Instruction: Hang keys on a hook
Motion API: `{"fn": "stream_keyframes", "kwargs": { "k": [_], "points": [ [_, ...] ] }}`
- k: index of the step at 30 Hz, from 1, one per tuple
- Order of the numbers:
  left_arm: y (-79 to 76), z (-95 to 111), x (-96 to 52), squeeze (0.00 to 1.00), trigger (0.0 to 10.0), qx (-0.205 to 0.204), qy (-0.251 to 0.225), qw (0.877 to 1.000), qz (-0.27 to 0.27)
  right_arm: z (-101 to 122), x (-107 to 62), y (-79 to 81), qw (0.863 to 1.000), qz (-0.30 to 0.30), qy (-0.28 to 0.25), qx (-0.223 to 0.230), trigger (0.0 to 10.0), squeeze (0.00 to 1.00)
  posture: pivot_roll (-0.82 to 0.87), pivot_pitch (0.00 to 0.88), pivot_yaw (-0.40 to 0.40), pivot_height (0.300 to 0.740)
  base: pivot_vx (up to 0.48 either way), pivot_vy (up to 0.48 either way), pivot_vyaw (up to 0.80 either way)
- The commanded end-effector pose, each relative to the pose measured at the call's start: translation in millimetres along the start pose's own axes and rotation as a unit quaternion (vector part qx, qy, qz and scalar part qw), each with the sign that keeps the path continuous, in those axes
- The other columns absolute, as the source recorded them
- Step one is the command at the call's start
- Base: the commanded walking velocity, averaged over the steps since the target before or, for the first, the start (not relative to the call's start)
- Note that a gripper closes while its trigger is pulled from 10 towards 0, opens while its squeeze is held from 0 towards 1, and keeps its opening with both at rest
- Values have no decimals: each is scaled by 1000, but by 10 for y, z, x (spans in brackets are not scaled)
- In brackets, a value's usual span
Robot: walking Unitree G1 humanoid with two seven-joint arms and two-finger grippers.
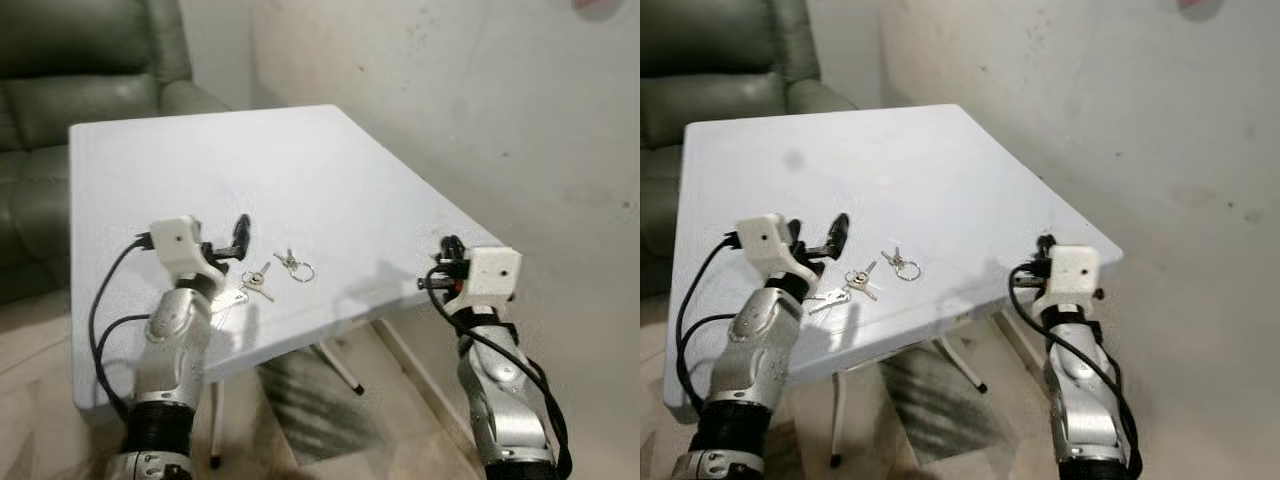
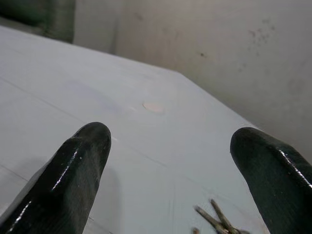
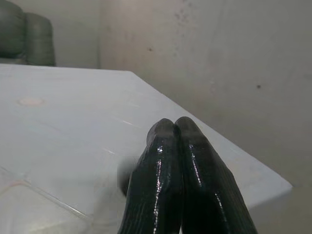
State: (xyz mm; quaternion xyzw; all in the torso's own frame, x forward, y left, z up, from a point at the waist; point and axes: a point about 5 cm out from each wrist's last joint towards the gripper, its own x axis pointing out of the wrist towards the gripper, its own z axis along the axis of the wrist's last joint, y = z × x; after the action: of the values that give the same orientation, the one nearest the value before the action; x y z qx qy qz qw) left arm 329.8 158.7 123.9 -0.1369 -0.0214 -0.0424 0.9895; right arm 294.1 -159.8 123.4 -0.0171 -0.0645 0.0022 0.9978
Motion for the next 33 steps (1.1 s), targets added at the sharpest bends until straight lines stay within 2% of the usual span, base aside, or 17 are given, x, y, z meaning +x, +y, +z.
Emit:
{"fn": "stream_keyframes", "kwargs": {
  "k": [1, 8, 13, 15, 21, 28, 33],
  "points": [
    [-149, -32, 39, 0, 10000, 2, 10, 1000, -20, 21, -15, -113, 1000, -16, -2, -10, 10000, 0, 15, 12, -93, 740, 0, 0, -800],
    [-171, -65, 20, 0, 10000, 7, 18, 1000, -20, 0, -36, -109, 1000, -24, 2, -8, 10000, 0, 11, 9, -86, 740, 0, 0, -800],
    [-159, -71, 24, 0, 10000, -2, 20, 1000, -11, 6, -25, -88, 1000, -25, 1, -5, 10000, 0, 17, 1, -86, 740, 0, -480, -800],
    [-164, -64, 32, 0, 10000, -19, 18, 1000, -3, 2, -20, -79, 1000, -23, 1, -4, 10000, 0, 20, 0, -87, 740, 0, -171, -800],
    [-124, -93, 40, 0, 10000, 12, 44, 999, 14, -7, -12, -63, 1000, -20, 3, -3, 10000, 0, 26, 0, -88, 740, 0, 0, -798],
    [-86, -142, 29, 0, 10000, 2, 70, 997, 23, -11, 0, -38, 1000, -17, 3, -3, 10000, 0, 33, 0, -90, 740, 0, 0, -796],
    [-84, -129, 39, 0, 10000, 9, 67, 997, 27, -1, 18, -31, 1000, -14, 1, -3, 10000, 0, 35, 0, -92, 740, 0, 0, -798]
  ]
}}
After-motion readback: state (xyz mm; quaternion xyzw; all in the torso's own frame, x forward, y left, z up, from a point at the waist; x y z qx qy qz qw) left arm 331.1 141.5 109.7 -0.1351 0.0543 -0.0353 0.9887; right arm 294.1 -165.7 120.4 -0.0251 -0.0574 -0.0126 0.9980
